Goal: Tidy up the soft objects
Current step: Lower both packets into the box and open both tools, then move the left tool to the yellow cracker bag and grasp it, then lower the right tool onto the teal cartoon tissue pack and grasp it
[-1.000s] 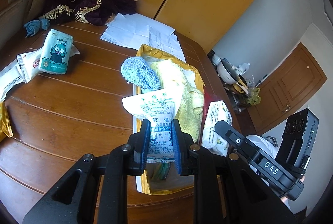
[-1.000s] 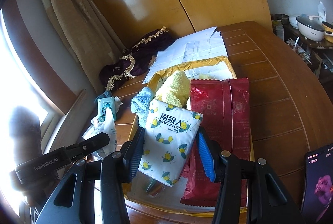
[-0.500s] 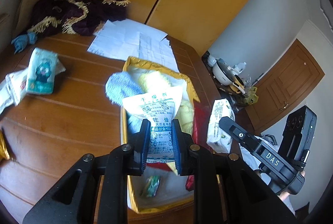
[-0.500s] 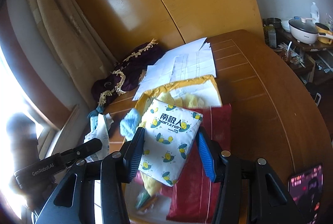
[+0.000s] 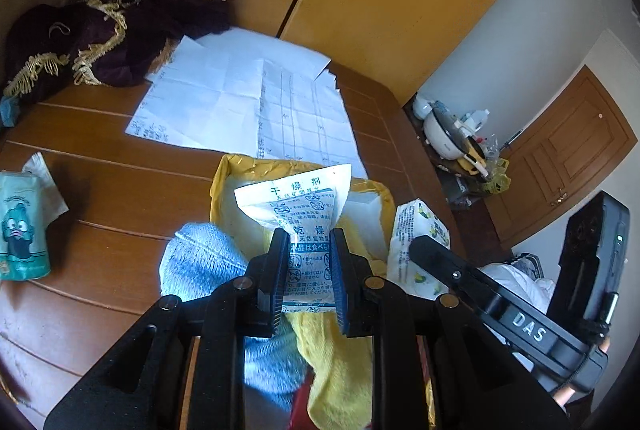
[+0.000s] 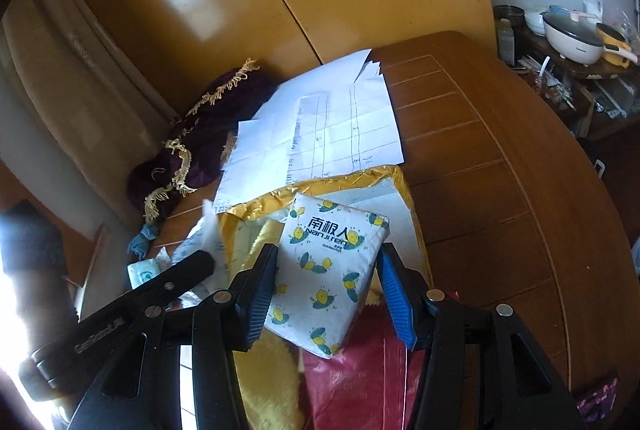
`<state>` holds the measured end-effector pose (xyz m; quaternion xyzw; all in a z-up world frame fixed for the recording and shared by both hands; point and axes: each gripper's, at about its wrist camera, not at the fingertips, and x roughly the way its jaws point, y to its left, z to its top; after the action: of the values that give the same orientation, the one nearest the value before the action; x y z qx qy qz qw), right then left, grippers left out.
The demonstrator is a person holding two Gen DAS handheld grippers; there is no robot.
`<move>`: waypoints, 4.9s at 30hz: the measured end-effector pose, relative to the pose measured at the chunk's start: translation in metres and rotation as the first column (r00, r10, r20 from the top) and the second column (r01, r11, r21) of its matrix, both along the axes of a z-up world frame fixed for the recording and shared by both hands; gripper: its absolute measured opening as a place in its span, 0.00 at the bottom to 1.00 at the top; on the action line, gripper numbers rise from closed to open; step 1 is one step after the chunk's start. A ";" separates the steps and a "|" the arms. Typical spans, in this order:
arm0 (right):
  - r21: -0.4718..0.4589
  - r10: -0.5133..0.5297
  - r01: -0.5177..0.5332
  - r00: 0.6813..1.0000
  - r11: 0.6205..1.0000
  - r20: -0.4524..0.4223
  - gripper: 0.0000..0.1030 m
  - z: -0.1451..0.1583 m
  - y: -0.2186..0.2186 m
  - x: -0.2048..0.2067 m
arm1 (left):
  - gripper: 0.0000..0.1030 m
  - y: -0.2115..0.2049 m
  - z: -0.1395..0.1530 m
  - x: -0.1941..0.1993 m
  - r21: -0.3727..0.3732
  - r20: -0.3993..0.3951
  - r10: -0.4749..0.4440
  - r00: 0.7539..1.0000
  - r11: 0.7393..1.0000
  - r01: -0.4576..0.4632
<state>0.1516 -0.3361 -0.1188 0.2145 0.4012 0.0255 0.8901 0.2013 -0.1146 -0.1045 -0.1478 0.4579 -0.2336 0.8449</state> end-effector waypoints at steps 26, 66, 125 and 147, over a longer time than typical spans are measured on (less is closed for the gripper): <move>0.037 0.004 -0.006 0.999 0.999 0.053 0.58 -0.003 0.002 -0.001 | 0.50 0.014 -0.008 0.011 -0.073 0.029 0.053 0.998 0.996 -0.051; 0.026 0.439 -0.443 0.893 0.896 0.094 0.66 0.001 0.217 -0.045 | 0.66 0.240 -0.024 -0.150 0.092 0.134 0.478 0.868 0.866 -0.492; 0.040 0.465 -0.464 0.885 0.885 -0.034 0.66 -0.017 0.264 -0.014 | 0.45 0.246 -0.048 -0.155 0.057 0.071 0.400 0.914 0.913 -0.404; 0.045 0.417 -0.416 0.908 0.908 -0.028 0.66 -0.018 0.270 0.016 | 0.45 0.247 -0.048 -0.155 0.024 0.070 0.391 0.918 0.919 -0.393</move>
<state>0.1674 -0.0658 -0.1366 0.1411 0.4537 0.2183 0.8524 0.0459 0.1320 -0.1528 -0.2132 0.3963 -0.0557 0.8913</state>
